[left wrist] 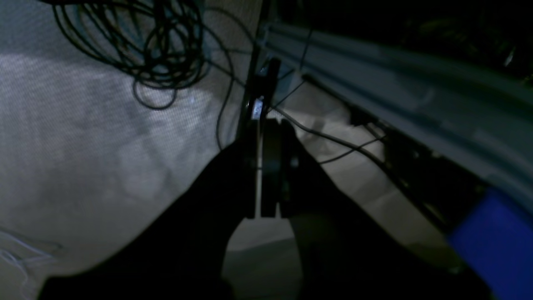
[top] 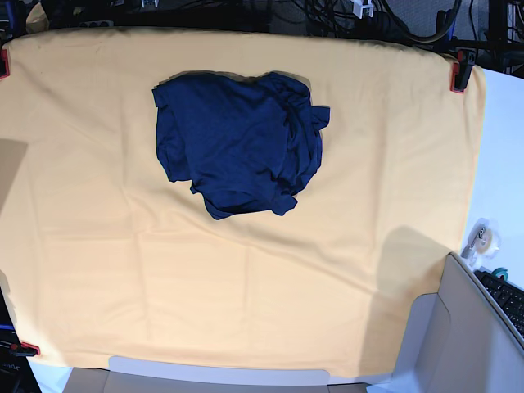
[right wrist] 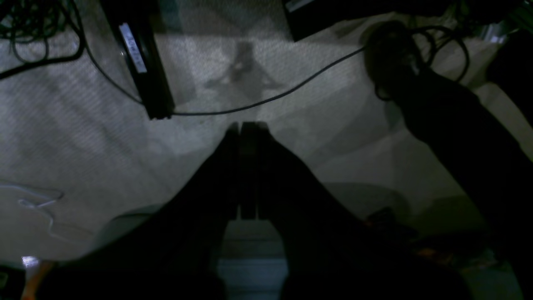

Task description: Fold the T-shirt properly

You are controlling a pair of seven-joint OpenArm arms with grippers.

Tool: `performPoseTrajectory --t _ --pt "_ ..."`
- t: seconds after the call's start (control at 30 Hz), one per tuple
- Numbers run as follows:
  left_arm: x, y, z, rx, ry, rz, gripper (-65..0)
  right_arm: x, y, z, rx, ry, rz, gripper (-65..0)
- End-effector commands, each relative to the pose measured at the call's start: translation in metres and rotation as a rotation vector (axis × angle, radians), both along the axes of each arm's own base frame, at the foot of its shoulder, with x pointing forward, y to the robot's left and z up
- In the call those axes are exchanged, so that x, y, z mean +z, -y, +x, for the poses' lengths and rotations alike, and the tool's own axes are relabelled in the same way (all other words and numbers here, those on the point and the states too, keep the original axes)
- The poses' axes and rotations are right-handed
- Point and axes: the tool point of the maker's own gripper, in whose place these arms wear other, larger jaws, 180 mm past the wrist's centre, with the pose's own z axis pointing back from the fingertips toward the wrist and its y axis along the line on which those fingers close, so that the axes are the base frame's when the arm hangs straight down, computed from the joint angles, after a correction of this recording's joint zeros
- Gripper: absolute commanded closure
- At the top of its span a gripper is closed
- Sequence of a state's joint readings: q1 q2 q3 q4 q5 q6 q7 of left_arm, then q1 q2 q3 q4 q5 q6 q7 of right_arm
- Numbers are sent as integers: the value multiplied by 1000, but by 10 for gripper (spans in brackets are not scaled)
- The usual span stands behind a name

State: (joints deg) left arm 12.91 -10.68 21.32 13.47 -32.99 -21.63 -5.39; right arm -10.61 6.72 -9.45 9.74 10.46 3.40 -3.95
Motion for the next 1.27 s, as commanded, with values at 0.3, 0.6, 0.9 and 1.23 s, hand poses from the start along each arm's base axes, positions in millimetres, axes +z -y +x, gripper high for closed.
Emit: performPoseTrajectory --t 0.3,0.6,0.9,1.23 --pt "-9 -3 12 -77 24 213 -4 -9 -70 62 47 87 112 0" --pt "-10 -8 13 -126 29 282 -4 -8 -96 76 39 113 152 0" --pt "-11 24 15 -115 36 234 -4 -8 -99 85 40 126 156 0" --pt "-12 47 44 -107 79 203 -4 -8 -98 101 39 150 154 0"
